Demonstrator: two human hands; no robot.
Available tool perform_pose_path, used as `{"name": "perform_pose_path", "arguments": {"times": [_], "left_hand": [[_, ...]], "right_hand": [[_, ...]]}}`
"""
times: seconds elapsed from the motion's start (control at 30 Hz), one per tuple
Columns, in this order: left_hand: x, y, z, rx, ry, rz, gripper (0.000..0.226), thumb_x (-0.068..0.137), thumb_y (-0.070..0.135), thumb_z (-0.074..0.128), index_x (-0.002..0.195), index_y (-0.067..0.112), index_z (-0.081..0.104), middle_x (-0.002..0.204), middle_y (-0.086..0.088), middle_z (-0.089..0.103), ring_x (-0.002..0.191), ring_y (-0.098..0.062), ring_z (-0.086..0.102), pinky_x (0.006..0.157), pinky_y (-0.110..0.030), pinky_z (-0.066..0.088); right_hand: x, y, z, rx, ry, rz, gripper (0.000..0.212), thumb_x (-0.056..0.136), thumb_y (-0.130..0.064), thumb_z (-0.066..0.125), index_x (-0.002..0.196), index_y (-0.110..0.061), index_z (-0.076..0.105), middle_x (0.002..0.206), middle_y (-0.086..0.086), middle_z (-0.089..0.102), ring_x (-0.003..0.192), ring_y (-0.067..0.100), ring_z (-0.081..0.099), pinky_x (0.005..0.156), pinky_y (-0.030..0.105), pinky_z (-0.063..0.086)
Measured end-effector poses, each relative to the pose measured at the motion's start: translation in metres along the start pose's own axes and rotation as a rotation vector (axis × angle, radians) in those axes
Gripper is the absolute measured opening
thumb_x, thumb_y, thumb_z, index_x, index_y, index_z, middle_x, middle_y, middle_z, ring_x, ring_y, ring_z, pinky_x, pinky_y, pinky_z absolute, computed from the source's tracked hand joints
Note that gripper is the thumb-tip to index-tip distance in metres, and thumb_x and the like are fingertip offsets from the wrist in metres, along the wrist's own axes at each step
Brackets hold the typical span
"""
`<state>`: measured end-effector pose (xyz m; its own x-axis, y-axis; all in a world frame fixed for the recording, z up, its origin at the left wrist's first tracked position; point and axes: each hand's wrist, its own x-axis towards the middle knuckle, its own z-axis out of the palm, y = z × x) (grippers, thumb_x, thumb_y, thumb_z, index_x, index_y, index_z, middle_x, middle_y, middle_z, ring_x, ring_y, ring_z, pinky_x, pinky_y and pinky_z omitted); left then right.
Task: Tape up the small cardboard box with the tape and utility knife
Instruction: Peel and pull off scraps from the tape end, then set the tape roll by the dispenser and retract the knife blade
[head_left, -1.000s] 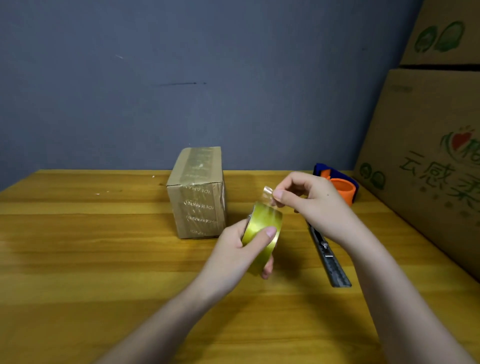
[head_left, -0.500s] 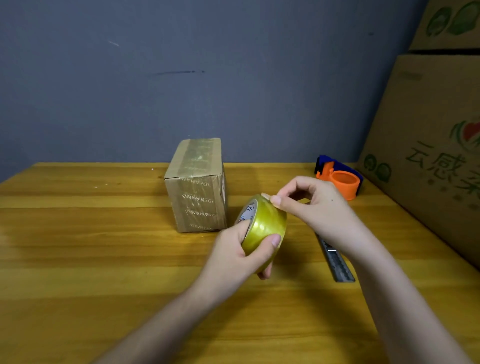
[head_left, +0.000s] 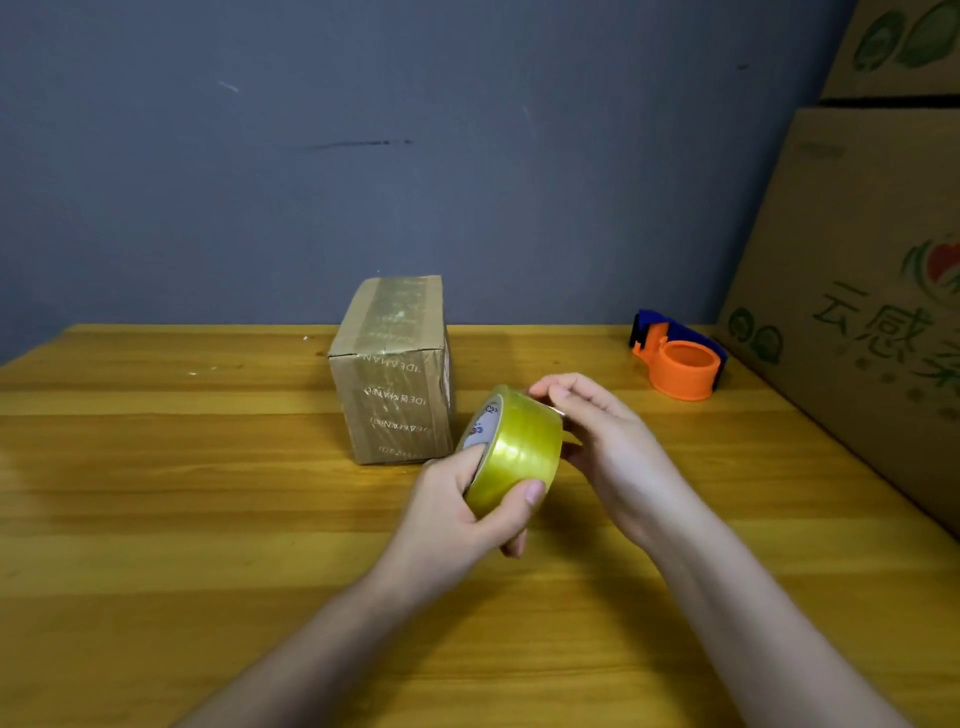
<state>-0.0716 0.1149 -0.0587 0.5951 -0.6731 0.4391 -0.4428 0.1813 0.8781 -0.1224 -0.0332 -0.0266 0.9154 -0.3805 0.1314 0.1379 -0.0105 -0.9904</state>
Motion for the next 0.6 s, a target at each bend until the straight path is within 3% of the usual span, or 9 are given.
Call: {"name": "perform_pose_path", "arguments": {"times": [0.1,0.2,0.3,0.47,0.6], "left_hand": [[-0.002,-0.002,0.003,0.071,-0.051,-0.002,0.026,0.079,0.036,0.061,0.065,0.015,0.057,0.048,0.001,0.062,0.046,-0.012,0.058,0.057,-0.021,0.046],[-0.002,-0.005,0.005,0.138,-0.06,-0.007,0.027,0.078,0.041,0.06,0.064,0.018,0.056,0.048,0.003,0.062,0.047,-0.013,0.057,0.058,-0.025,0.047],[-0.002,-0.004,0.003,0.07,-0.056,-0.018,0.026,0.078,0.038,0.06,0.065,0.016,0.056,0.048,0.003,0.06,0.045,-0.012,0.056,0.056,-0.021,0.044],[-0.001,-0.001,0.001,0.046,-0.091,-0.006,0.026,0.08,0.035,0.06,0.064,0.015,0.057,0.048,0.001,0.061,0.045,-0.012,0.057,0.055,-0.02,0.045],[0.002,-0.007,-0.001,0.184,-0.084,0.019,0.03,0.079,0.041,0.06,0.06,0.018,0.056,0.047,0.003,0.062,0.047,-0.015,0.06,0.059,-0.031,0.052]], "right_hand": [[0.001,0.002,-0.003,-0.002,0.063,-0.005,0.035,0.095,-0.042,0.041,0.084,-0.025,0.07,0.091,-0.007,0.072,0.089,0.012,0.065,0.076,0.027,0.049],[0.0,-0.003,-0.005,-0.129,-0.08,-0.08,0.045,0.088,-0.061,0.038,0.101,-0.031,0.068,0.11,-0.008,0.071,0.109,0.008,0.062,0.096,0.031,0.046],[-0.005,-0.005,0.002,-0.298,-0.169,-0.117,0.043,0.083,-0.052,0.048,0.118,-0.031,0.061,0.117,-0.011,0.067,0.112,0.001,0.059,0.096,0.02,0.045],[-0.009,-0.003,0.008,-0.18,-0.168,-0.075,0.036,0.093,-0.046,0.045,0.12,-0.031,0.063,0.118,-0.004,0.067,0.11,0.014,0.063,0.099,0.032,0.049],[-0.007,0.003,0.013,-0.027,-0.098,0.011,0.036,0.098,-0.039,0.038,0.114,-0.027,0.068,0.115,-0.001,0.069,0.11,0.02,0.064,0.098,0.039,0.051]]}}
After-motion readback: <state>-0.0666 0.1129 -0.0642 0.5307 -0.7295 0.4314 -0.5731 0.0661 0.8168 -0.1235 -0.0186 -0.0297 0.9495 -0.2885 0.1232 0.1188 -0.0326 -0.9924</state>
